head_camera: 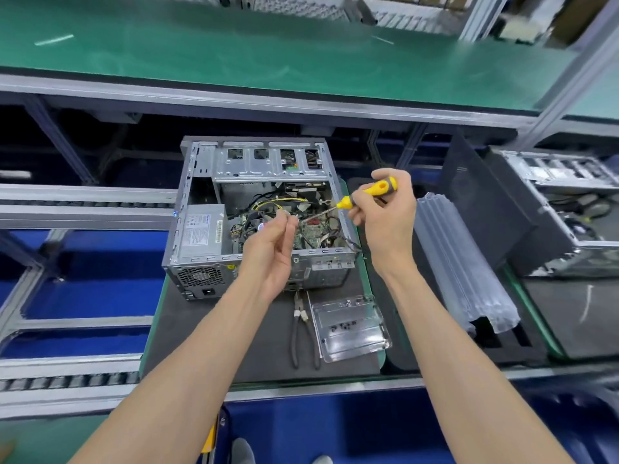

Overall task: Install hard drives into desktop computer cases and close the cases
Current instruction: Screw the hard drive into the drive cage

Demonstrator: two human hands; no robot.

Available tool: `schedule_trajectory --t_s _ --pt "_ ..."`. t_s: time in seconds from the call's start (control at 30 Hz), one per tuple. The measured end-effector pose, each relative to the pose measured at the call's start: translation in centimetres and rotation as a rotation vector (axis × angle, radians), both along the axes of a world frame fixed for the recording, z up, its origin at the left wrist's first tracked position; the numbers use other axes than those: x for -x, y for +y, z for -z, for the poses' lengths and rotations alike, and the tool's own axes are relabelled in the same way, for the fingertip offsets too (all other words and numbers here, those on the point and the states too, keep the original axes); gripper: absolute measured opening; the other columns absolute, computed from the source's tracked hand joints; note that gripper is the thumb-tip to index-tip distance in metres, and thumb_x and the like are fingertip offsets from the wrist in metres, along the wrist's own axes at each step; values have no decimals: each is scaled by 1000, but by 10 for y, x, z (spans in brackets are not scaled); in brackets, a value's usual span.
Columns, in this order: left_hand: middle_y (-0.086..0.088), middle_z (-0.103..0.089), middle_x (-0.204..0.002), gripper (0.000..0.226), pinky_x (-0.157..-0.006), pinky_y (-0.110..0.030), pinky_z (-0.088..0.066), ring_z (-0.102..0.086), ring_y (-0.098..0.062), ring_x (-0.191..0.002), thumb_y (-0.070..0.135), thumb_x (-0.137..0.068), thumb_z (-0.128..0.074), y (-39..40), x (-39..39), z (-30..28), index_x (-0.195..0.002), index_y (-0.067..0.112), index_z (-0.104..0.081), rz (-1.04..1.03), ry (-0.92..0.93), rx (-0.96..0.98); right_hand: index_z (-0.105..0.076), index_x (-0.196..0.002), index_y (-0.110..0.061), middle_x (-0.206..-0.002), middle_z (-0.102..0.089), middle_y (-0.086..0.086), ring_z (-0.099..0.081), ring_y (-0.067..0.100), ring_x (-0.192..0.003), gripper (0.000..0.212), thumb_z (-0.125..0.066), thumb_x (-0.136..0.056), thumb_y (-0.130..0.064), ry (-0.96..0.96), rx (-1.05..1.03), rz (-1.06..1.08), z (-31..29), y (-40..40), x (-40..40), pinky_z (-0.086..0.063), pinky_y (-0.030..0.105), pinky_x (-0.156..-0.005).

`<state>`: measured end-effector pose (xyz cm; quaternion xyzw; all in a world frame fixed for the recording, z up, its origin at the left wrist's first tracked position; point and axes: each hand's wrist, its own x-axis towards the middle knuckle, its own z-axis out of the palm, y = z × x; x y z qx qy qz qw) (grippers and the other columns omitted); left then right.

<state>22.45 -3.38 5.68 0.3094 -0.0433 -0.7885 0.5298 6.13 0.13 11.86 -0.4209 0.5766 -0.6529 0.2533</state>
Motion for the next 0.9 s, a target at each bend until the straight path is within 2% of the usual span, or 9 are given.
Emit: schedule_trajectory --t_s 0.13,0.27,0.4,0.7,0.9 --pt "-9 -76 -88 33 -64 -16 -58 -75 -13 -84 12 -67 -81 -8 5 -2 -96 -2 -72 -16 -43 3 -50 -106 -14 -89 -62 23 -60 23 -57 31 -61 -84 5 -43 39 43 5 2 2 -50 28 -54" --pt "-8 -75 -82 10 -62 -16 -57 -75 -12 -76 7 -85 -75 -13 11 -1 -92 0 -72 1 -88 0 -48 -105 -18 -90 -63 21 -63 23 -60 33 -62 -85 3 -56 58 66 8 1 4 -52 30 -56" --pt "-10 -76 -79 7 -61 -17 -58 -76 -14 -76 5 -92 -69 -16 21 -2 -91 -2 -70 49 -65 14 -48 -105 -16 -87 -64 14 -65 24 -62 30 -63 -86 2 -33 51 59 11 -2 7 -54 32 -58" --pt "-15 -76 -82 11 -63 -19 -59 -76 -18 -79 6 -92 -68 -17 36 -4 -94 -4 -68 68 -93 49 -48 -106 -10 -89 -65 18 -68 27 -65 27 -64 -87 0 16 23 81 18 0 23 -57 36 -62" --pt "-14 -77 -85 6 -67 -20 -60 -77 -22 -84 -2 -92 -66 -15 44 -3 -95 -6 -69 82 -191 90 -48 -104 -12 -80 -68 6 -69 27 -64 25 -67 -89 -5 73 21 84 21 2 35 -59 37 -62"
